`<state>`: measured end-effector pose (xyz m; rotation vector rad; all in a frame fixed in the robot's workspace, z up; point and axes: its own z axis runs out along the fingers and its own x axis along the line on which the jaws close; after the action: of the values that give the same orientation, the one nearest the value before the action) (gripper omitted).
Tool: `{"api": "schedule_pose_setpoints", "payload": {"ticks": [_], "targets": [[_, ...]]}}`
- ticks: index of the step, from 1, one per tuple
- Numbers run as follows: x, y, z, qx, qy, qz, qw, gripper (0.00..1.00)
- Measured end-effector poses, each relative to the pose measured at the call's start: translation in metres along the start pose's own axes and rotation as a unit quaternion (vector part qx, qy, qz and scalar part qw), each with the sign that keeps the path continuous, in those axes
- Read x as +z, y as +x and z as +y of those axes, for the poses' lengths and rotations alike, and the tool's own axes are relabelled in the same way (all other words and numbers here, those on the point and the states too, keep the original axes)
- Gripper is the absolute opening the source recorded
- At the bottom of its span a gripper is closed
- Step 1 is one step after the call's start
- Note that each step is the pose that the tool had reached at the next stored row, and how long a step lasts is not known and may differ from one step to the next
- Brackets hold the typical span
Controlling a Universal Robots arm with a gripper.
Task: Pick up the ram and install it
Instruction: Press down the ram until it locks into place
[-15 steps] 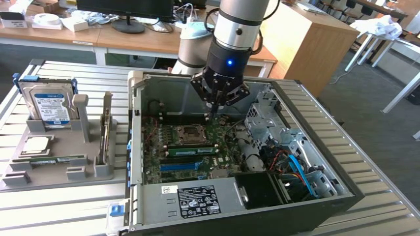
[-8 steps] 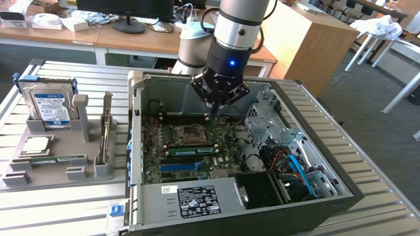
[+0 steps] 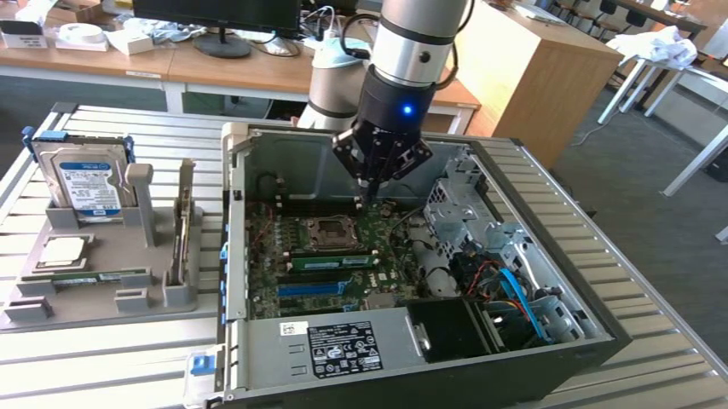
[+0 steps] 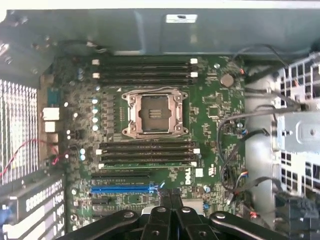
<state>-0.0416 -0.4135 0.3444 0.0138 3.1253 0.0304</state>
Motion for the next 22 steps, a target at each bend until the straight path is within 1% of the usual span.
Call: {"api": "schedule_pose_setpoints", "payload": {"ticks": [2, 7, 15, 22], "targets": [[0.0, 0.0, 0.0, -0.008, -0.0001, 0.0002, 1.0, 0.1], [0.0, 0.003, 0.0, -0.009, -0.0002, -0.0009, 1.0, 0.1], [-0.0003, 0.018, -0.0001, -0.009, -0.0001, -0.0009, 1.0, 0.1], [-0.0003, 0.018, 0.0006, -0.009, -0.0002, -0.0009, 1.0, 0.1]]}}
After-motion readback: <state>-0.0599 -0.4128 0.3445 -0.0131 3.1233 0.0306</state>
